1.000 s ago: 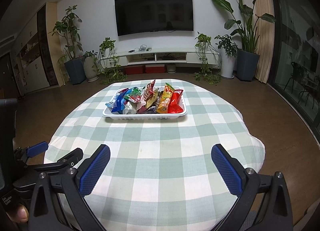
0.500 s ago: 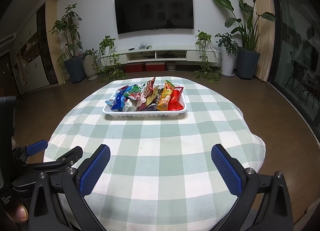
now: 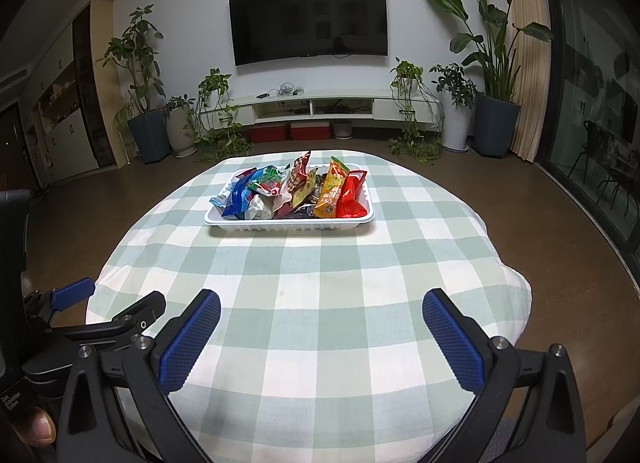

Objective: Organize snacks

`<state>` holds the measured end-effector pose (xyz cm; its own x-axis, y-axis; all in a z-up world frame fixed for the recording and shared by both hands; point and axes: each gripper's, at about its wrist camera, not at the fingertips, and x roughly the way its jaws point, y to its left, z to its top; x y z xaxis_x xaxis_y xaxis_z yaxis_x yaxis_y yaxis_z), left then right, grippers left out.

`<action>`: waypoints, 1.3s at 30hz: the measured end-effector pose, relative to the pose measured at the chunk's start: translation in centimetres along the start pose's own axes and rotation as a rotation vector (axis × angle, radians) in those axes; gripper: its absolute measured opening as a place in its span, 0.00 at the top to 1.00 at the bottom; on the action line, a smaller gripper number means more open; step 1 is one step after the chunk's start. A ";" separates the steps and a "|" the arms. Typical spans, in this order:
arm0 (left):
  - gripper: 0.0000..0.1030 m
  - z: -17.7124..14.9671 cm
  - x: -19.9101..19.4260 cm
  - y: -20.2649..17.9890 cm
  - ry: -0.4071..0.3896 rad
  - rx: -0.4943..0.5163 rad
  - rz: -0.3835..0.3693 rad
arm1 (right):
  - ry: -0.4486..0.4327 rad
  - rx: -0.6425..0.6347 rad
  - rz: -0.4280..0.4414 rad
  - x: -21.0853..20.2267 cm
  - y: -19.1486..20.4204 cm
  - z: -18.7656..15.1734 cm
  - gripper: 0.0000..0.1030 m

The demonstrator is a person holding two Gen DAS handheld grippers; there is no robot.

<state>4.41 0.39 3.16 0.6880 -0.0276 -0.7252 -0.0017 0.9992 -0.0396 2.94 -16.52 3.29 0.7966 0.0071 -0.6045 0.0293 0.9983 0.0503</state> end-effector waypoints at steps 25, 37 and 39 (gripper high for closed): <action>0.00 -0.3 0.1 -0.1 0.004 0.002 -0.001 | 0.006 -0.002 0.000 -0.2 0.0 0.0 0.00; 0.00 -0.4 0.1 -0.1 0.004 0.002 -0.001 | 0.008 -0.002 0.000 -0.3 -0.1 0.1 0.00; 0.00 -0.4 0.1 -0.1 0.005 0.003 -0.001 | 0.009 -0.003 0.000 -0.2 -0.1 0.2 0.00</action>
<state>4.24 0.25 2.82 0.6845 -0.0285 -0.7285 0.0011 0.9993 -0.0380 2.87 -16.59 3.60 0.7911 0.0075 -0.6116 0.0278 0.9984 0.0482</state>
